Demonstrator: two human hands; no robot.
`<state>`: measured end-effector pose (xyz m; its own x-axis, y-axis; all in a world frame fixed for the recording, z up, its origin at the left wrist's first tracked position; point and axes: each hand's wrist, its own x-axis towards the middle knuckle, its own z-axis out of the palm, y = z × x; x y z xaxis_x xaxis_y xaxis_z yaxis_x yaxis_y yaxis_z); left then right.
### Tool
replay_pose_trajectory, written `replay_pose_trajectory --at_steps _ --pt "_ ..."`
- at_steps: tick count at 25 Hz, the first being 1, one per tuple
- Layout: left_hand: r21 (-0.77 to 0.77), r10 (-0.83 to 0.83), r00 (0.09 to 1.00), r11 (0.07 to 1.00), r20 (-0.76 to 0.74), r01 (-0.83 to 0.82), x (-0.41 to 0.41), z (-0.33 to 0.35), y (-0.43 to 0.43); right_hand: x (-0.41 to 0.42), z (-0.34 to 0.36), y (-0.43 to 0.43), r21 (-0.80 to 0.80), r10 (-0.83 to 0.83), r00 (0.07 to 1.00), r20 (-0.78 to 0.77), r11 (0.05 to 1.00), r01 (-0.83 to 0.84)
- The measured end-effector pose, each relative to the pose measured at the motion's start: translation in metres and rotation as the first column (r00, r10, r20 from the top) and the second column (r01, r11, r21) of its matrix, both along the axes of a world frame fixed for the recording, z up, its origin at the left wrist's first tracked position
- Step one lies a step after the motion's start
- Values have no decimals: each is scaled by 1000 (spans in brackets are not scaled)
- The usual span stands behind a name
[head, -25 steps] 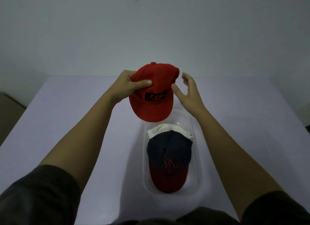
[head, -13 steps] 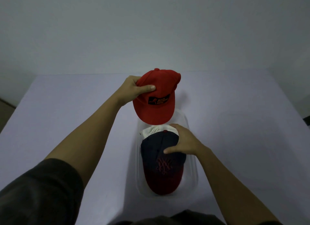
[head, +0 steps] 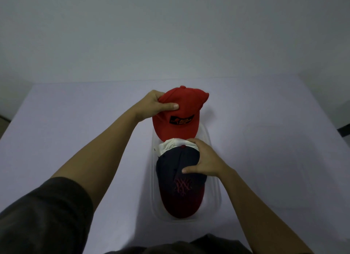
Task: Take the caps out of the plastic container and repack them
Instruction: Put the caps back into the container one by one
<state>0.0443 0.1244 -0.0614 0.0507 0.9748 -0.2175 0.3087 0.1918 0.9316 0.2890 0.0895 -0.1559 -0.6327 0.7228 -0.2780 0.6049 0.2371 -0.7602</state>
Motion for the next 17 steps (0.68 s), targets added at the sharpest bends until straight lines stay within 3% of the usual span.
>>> replay_pose_trajectory --at_steps 6,14,16,17 --pt "-170 -126 992 978 -21 121 8 -26 -5 2 -1 -4 27 6 1000 6 1000 -6" --pt "-296 -133 991 946 14 131 17 -54 -6 1 5 -4 3 39 999 13 999 -39" --pt "-302 -111 994 947 22 112 18 -58 -7 1 7 -5 39 -42 995 -86 998 45" --pt "-302 -101 995 948 27 104 17 -59 -8 1 6 -3 118 -150 974 -168 978 171"
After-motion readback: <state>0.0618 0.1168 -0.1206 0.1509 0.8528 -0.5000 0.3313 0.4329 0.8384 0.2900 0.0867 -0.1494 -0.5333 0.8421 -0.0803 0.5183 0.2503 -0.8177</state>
